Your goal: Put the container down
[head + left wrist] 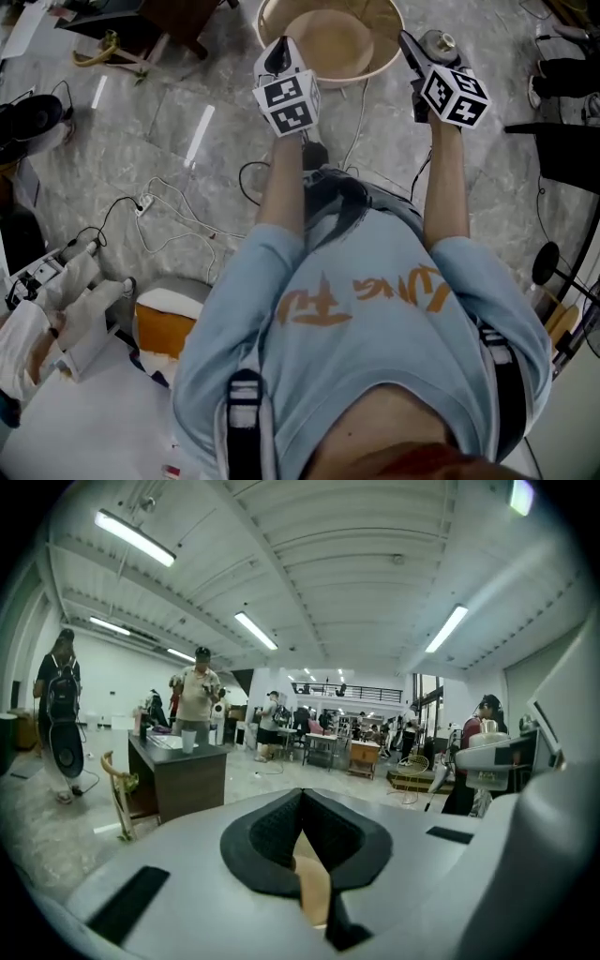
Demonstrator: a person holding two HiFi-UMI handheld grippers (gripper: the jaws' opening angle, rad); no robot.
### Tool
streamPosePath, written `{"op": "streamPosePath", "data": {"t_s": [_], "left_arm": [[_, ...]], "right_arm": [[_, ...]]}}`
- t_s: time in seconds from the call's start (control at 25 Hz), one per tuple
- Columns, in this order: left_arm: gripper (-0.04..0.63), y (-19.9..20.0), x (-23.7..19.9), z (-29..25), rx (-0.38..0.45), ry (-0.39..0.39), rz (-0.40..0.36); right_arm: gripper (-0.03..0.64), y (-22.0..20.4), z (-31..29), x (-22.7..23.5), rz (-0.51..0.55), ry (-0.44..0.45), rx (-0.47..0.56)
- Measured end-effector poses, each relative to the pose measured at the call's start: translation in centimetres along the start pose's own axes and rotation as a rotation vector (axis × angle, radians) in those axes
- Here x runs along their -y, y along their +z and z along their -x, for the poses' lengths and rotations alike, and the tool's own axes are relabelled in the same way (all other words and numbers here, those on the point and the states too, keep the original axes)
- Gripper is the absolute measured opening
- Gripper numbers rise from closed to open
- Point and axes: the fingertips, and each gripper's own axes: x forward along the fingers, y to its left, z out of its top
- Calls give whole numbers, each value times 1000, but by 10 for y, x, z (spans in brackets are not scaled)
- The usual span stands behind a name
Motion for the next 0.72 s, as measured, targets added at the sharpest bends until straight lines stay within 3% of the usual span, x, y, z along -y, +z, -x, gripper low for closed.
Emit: {"op": "streamPosePath", "data": {"t_s": [0.4, 0.72], "left_arm": [[25, -12, -54, -145, -143, -18, 30], [25, -50, -55, -197, -252, -69, 13]], "right_arm": [[357, -9, -157, -6, -11, 13, -120], [357, -47, -198, 8, -44, -25, -195]]}}
